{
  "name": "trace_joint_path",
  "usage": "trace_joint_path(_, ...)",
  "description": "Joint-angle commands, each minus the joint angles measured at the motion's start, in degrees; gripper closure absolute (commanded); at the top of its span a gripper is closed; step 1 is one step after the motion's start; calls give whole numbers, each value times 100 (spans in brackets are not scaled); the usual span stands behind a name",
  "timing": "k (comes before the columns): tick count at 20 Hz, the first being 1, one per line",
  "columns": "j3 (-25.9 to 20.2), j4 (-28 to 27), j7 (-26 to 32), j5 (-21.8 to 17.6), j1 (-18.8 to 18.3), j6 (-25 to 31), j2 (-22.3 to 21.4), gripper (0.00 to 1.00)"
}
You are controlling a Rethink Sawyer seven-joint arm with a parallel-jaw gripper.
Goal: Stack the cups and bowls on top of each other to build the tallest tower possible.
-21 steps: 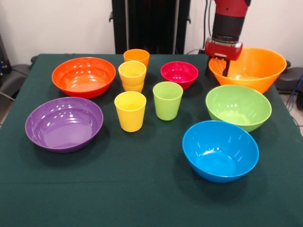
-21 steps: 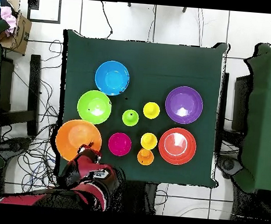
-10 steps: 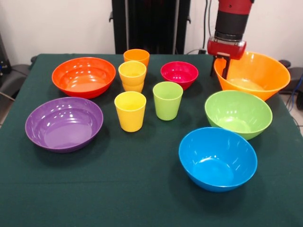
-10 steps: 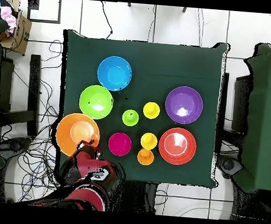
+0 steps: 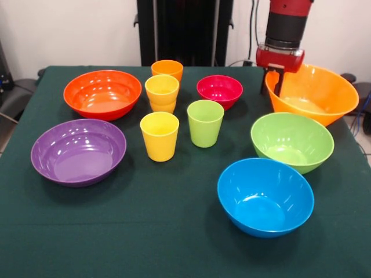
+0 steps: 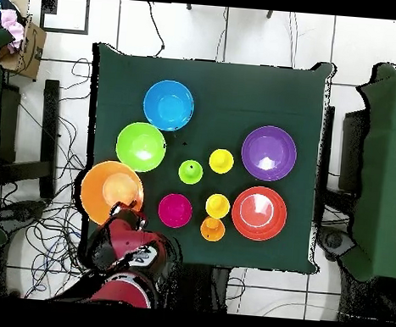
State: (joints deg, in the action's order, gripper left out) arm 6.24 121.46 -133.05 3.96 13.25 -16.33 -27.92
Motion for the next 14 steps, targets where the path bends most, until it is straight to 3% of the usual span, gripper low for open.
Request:
trace_joint_path(1, -595, 359, -641, 43, -56, 1304, -1256, 100)
trace_joint_path(9, -1369, 865, -633, -117, -780, 1857, -1992, 100)
trace_joint_path(14, -1637, 965, -513, -13, -1035, 2336, -2400, 100)
